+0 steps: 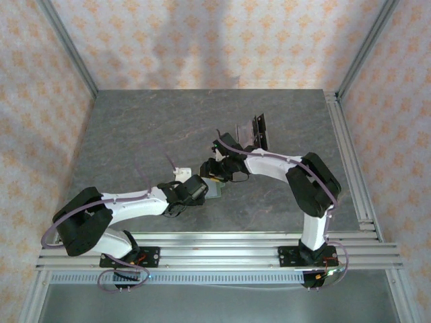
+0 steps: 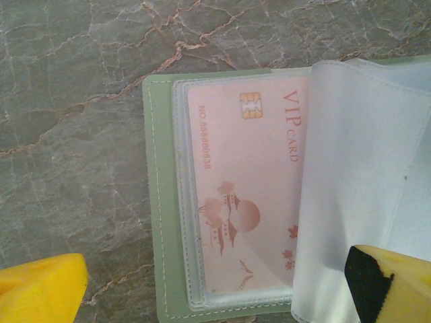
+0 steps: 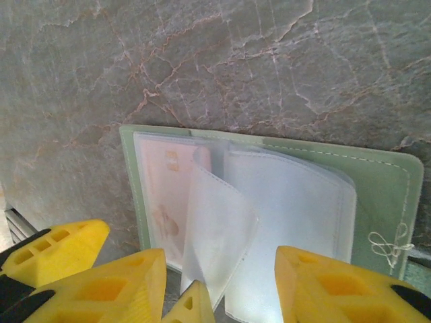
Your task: Put the credit cards into the card holder
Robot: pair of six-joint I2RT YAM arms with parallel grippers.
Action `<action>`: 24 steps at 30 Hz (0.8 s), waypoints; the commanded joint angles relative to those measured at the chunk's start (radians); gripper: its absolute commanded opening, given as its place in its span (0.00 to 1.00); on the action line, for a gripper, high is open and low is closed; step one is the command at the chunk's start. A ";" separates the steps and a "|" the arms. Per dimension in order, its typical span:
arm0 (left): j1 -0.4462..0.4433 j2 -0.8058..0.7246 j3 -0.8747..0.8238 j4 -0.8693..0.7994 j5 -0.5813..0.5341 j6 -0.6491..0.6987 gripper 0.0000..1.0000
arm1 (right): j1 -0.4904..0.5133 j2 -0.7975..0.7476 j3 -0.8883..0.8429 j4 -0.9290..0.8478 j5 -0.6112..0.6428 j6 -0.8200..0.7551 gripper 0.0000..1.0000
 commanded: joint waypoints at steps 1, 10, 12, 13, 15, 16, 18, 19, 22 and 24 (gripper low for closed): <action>-0.003 -0.022 0.007 -0.037 -0.043 -0.018 1.00 | -0.001 0.022 -0.014 0.069 -0.011 0.043 0.47; -0.002 -0.029 0.009 -0.038 -0.044 -0.016 1.00 | 0.001 0.065 0.006 0.089 -0.027 0.057 0.47; -0.003 -0.031 0.010 -0.039 -0.044 -0.016 1.00 | 0.001 0.067 0.005 0.083 -0.022 0.054 0.47; -0.003 -0.028 0.010 -0.038 -0.044 -0.016 1.00 | 0.001 0.068 0.003 0.082 -0.021 0.054 0.47; -0.003 -0.029 0.008 -0.038 -0.046 -0.016 1.00 | 0.002 0.073 0.001 0.089 -0.027 0.058 0.47; -0.003 -0.027 0.010 -0.037 -0.044 -0.016 1.00 | 0.002 0.077 0.002 0.093 -0.030 0.061 0.47; -0.003 -0.024 0.012 -0.039 -0.045 -0.016 1.00 | 0.004 0.080 0.007 0.093 -0.032 0.061 0.47; -0.004 -0.023 0.012 -0.041 -0.045 -0.016 1.00 | 0.005 0.080 0.007 0.093 -0.032 0.061 0.47; -0.003 -0.026 0.015 -0.043 -0.046 -0.015 1.00 | 0.006 0.072 -0.002 0.092 -0.031 0.062 0.47; -0.002 -0.026 0.018 -0.044 -0.047 -0.015 1.00 | 0.005 0.061 -0.014 0.093 -0.029 0.060 0.47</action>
